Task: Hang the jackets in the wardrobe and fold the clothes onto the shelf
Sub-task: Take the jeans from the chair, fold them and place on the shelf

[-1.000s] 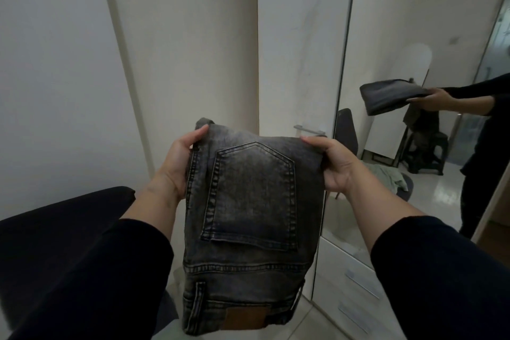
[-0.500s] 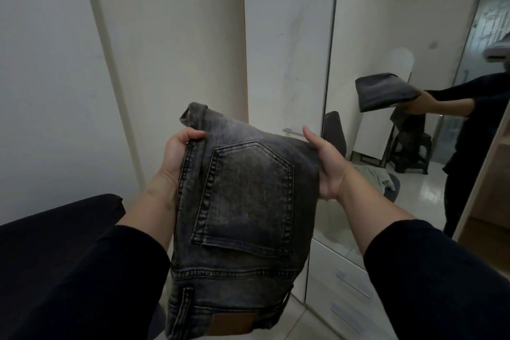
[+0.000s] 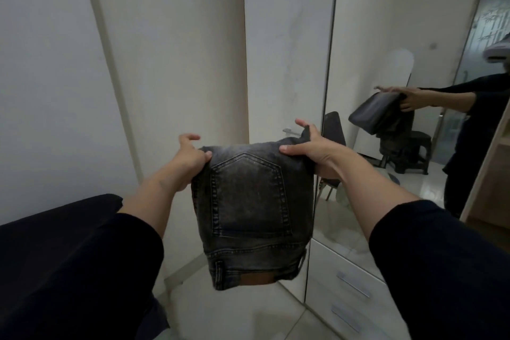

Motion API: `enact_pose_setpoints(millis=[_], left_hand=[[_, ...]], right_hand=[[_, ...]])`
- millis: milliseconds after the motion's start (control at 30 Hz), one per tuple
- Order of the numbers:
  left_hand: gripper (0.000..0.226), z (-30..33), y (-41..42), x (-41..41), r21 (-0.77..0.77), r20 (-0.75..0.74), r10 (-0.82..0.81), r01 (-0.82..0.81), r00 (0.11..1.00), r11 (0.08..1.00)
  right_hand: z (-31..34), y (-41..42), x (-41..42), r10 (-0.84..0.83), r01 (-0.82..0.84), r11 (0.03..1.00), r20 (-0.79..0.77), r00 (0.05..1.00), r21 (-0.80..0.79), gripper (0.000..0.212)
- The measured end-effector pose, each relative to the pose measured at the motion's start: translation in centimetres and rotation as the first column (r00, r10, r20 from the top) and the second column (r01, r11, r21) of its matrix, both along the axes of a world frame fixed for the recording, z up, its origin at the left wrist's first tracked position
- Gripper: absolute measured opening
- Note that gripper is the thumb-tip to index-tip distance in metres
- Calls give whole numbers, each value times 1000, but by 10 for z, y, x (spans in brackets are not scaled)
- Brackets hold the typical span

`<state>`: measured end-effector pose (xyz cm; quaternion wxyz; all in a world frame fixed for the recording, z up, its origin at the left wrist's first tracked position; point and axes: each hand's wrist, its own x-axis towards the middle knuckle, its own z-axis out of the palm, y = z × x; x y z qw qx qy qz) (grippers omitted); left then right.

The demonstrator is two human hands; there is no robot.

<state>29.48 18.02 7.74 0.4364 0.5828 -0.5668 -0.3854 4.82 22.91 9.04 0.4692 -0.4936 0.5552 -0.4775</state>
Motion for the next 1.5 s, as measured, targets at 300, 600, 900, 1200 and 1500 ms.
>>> enact_pose_setpoints(millis=[300, 600, 900, 1200, 1500], left_hand=[[28, -7, 3, -16, 240, 288, -182, 113, 940, 964], [37, -12, -3, -33, 446, 477, -324, 93, 817, 890], [66, -2, 8, -13, 385, 118, -549, 472, 827, 793], [113, -74, 1, -36, -329, 439, 103, 53, 893, 943], [95, -140, 19, -85, 339, -635, -371, 676, 677, 654]], right_hand=[[-12, 7, 4, 307, -109, 948, -768, 562, 299, 132], [-28, 12, 37, 300, -199, 948, -903, 308, 248, 114], [-22, 5, 38, 122, -191, 981, -863, 490, 30, 33], [-5, 26, -8, 15, -5, 1000, -568, 823, 19, 36], [10, 82, -69, -410, 413, 910, -71, 909, 38, 36]])
